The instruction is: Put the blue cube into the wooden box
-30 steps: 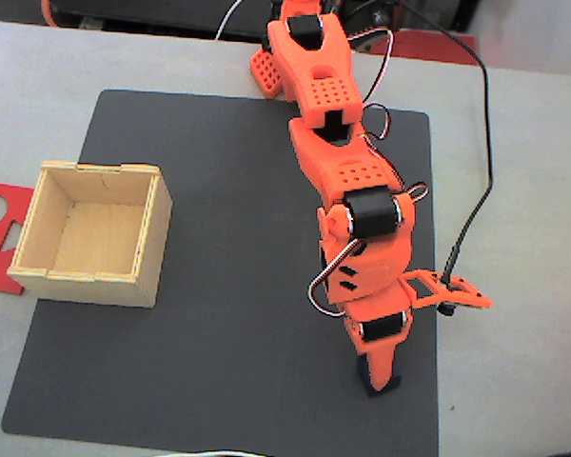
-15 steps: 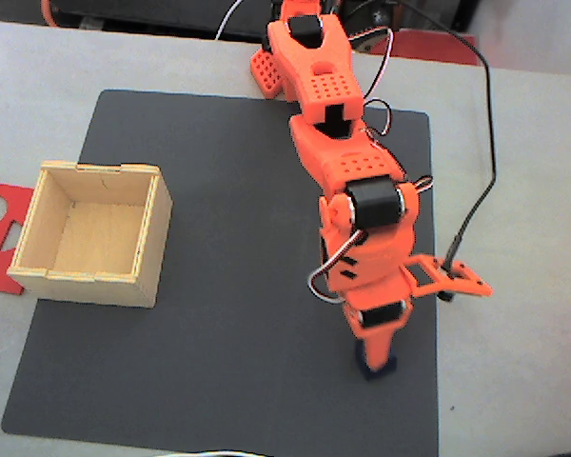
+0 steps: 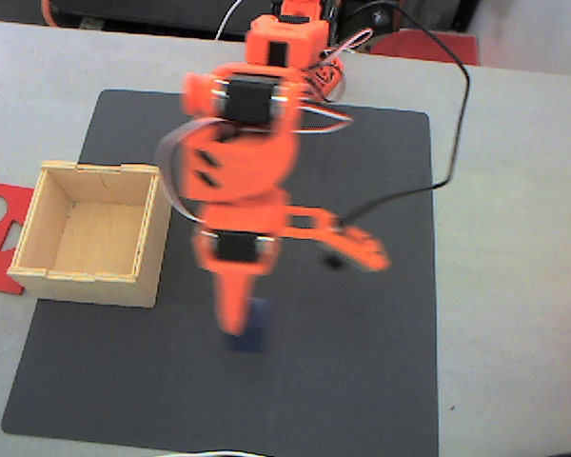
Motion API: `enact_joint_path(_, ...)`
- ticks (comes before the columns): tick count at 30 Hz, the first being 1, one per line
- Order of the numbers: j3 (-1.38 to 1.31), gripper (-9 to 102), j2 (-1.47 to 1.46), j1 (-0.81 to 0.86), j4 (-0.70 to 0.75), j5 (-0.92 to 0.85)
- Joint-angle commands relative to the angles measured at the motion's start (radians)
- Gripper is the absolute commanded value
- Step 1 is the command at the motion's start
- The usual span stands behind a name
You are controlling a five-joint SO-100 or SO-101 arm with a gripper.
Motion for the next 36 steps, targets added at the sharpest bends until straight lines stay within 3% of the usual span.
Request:
enact_joint_path(1, 0.040, 0, 0.126, 0.109, 0.006, -0.025)
enact_joint_path(8, 0.077, 0, 0.222, 0.258, 0.006, -0.109)
enact_joint_path(16, 0.364, 0, 0.423, 0.322, 0.006, -0.133)
enact_joint_path(36, 0.604, 0, 0.419, 0.465, 0.006, -0.183)
